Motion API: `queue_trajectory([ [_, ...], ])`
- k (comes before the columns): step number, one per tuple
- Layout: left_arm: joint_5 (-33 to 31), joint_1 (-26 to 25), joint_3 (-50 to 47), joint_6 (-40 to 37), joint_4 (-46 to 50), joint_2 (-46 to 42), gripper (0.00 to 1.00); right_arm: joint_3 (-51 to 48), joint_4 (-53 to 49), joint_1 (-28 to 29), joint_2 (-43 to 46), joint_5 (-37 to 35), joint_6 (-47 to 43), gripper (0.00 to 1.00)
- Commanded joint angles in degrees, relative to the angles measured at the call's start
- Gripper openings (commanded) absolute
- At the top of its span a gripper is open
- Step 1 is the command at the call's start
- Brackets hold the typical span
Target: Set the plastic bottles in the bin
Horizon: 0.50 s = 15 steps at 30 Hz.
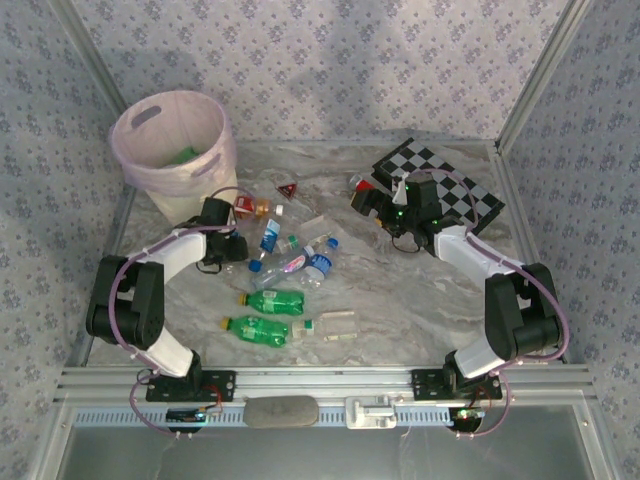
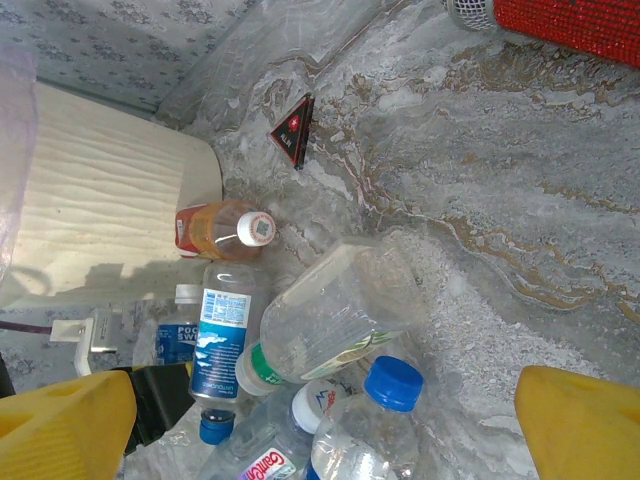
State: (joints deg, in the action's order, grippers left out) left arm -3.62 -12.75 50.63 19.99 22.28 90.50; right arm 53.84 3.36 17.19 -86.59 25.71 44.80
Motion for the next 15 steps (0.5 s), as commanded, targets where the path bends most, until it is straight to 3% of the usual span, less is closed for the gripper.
queue_trajectory([
  [1,1.01,0.1,1.11,-0.39,0.37,-0.25,0.6,1.64,-0.63,0.37,-0.61,-0.49,0.2,0.99],
  [8,0.35,-0.81,1.05,-0.39,0.87,-4.3,0.56,1.54,-0.49,0.4,-0.6,-0.58,0.31,0.99],
  [15,0.95,-4.78,2.56,-1.0,1.37,-11.5,0.55,1.61,0.18,0.74,-0.84,-0.49,0.86,0.99],
])
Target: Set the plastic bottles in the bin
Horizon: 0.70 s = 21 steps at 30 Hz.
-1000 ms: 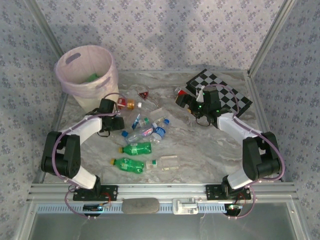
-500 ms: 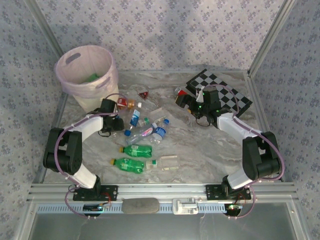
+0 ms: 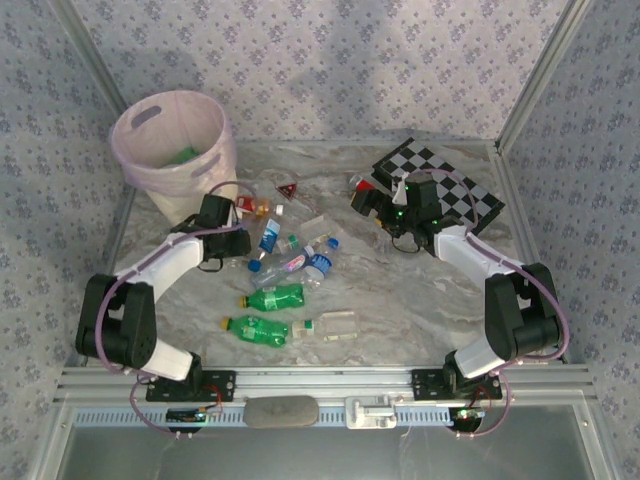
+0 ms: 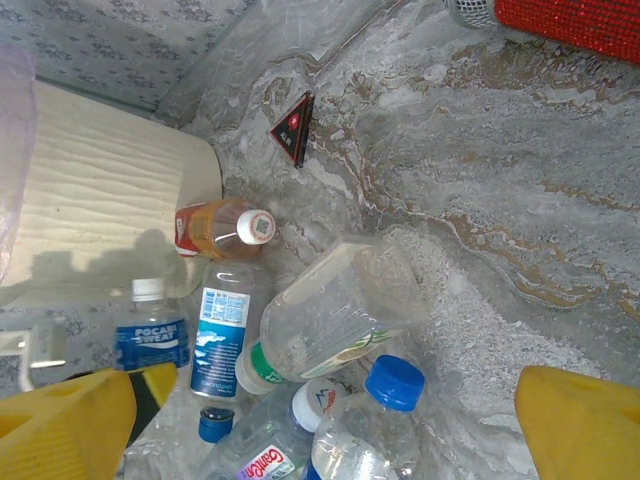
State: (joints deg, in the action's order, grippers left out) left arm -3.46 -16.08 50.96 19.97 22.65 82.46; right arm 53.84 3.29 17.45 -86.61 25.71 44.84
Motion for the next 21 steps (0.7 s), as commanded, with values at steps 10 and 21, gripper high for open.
queue_trajectory([
  [10,8.21,-4.75,8.69,-1.51,-2.55,-10.26,0.55,1.77,0.71,0.57,-1.11,0.02,0.99,0.99],
  [21,7.99,-4.58,24.29,-6.3,-4.03,-10.05,0.55,1.82,0.43,0.55,-1.02,0.21,0.65,0.99],
])
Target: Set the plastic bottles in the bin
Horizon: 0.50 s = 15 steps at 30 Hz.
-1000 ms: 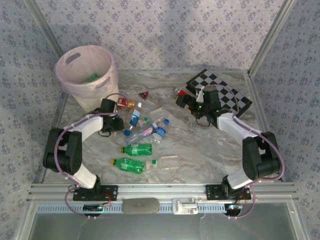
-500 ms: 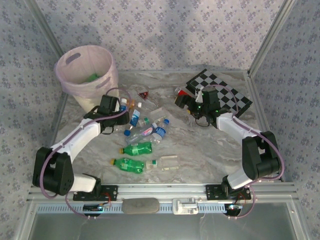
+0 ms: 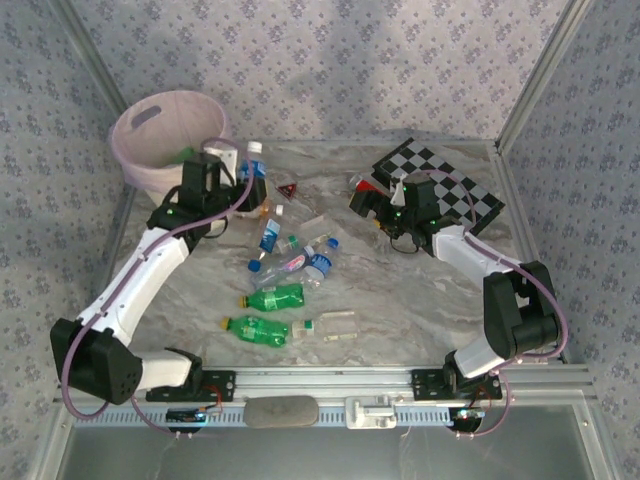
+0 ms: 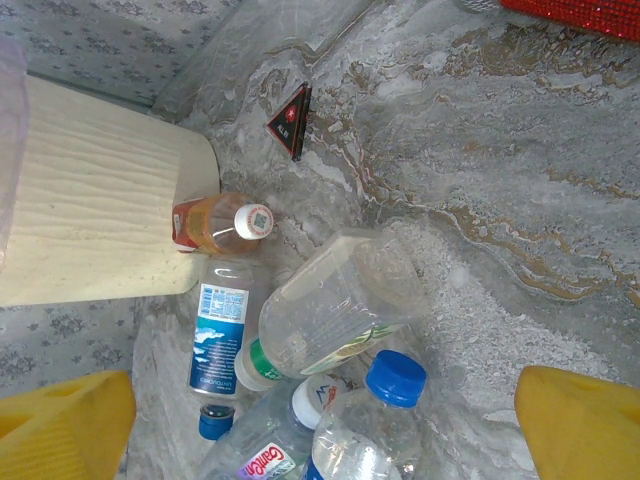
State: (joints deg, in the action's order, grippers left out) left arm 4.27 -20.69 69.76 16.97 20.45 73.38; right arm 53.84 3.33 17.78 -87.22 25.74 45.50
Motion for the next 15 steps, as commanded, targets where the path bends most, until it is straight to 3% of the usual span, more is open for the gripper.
queue_trajectory([
  [1,-1.27,0.19,7.23,-4.57,-1.35,-0.59,0.56,1.83,0.42,0.15,-0.41,0.15,-0.05,0.99],
  [5,-6.39,3.3,15.44,-7.6,3.0,1.57,0.56,1.44,0.6,0.06,-0.14,0.19,-0.1,0.99],
  [15,-5.69,18.26,23.67,-8.68,6.5,7.02,0.56,0.57,0.23,-0.39,0.38,0.28,-0.47,0.99],
])
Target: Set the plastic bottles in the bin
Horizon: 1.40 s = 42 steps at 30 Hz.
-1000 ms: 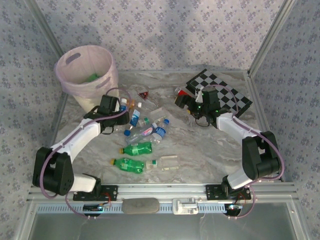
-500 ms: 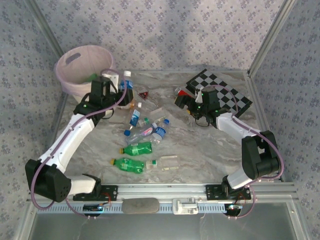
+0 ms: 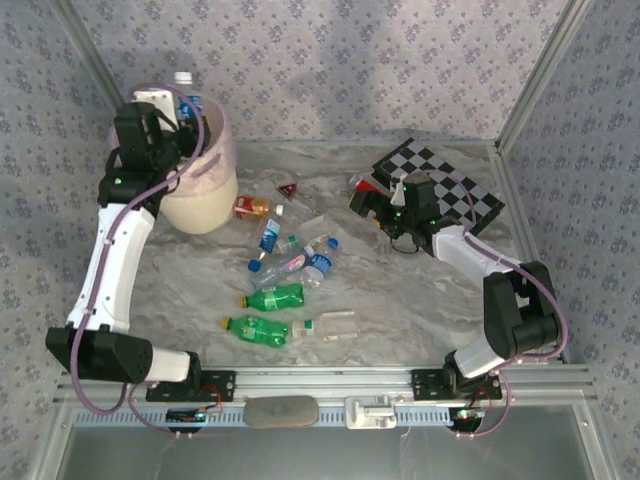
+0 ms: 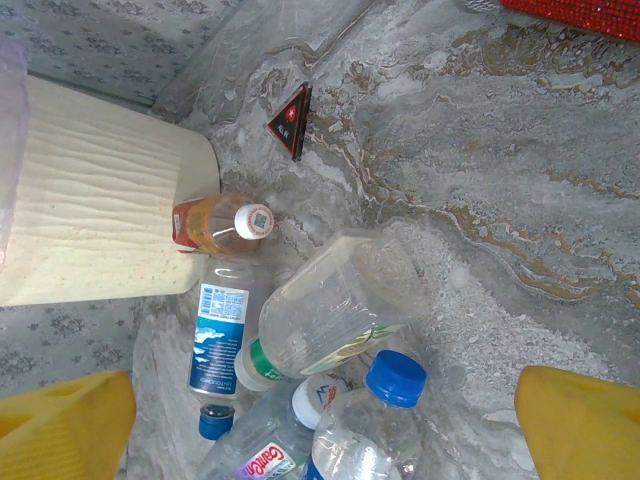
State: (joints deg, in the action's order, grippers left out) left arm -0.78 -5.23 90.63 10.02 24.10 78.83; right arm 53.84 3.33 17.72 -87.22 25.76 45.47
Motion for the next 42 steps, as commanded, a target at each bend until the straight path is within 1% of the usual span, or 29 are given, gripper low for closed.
queue_trajectory([
  [1,-0.71,3.95,3.25,-1.82,3.17,2.16,0.56,0.64,0.26,-0.43,0.47,0.21,-0.45,0.99],
  [3,-0.89,6.17,4.05,-1.59,3.8,3.57,0.56,0.61,0.27,-0.48,0.55,0.08,-0.47,0.99],
  [6,-0.89,7.77,5.35,-2.05,5.17,5.8,0.56,0.76,0.2,-0.49,0.56,0.17,-0.36,0.99],
  [17,-2.5,8.03,9.43,-3.42,10.87,13.37,0.59,0.03,-0.96,-0.72,1.79,-0.54,-0.9,0.99],
  [19,-2.32,7.99,10.18,-3.35,11.87,14.43,0.61,-0.03,-1.07,-0.73,1.88,-0.71,-0.88,0.99],
  [22,-2.02,8.03,10.88,-2.88,12.61,15.19,0.72,0.18,-1.06,-0.7,1.72,-0.79,-0.91,0.99],
  [24,-1.86,7.96,10.91,-2.51,12.59,15.13,0.8,0.29,-1.14,-0.67,1.75,-0.8,-0.88,0.99],
  [25,-1.86,7.93,10.89,-2.38,12.49,15.02,0.83,0.24,-1.14,-0.74,1.79,-0.88,-0.91,0.99],
  [28,-1.65,7.87,10.58,-2.01,11.97,14.19,0.88,0.34,-1.19,-0.71,1.7,-0.89,-0.85,0.99],
  [33,-1.51,7.11,9.86,-1.72,10.76,12.25,0.91,0.36,-1.03,-0.58,1.39,-0.8,-0.71,0.99],
  [36,-1.76,5.75,8.3,-1.91,8.72,9.89,0.91,0.42,-0.9,-0.58,1.33,-0.8,-0.82,0.99],
  [42,-2.78,0.75,4.48,-1.86,4.57,4.29,0.93,0.4,-0.31,-0.47,0.56,-0.38,-0.89,0.99],
])
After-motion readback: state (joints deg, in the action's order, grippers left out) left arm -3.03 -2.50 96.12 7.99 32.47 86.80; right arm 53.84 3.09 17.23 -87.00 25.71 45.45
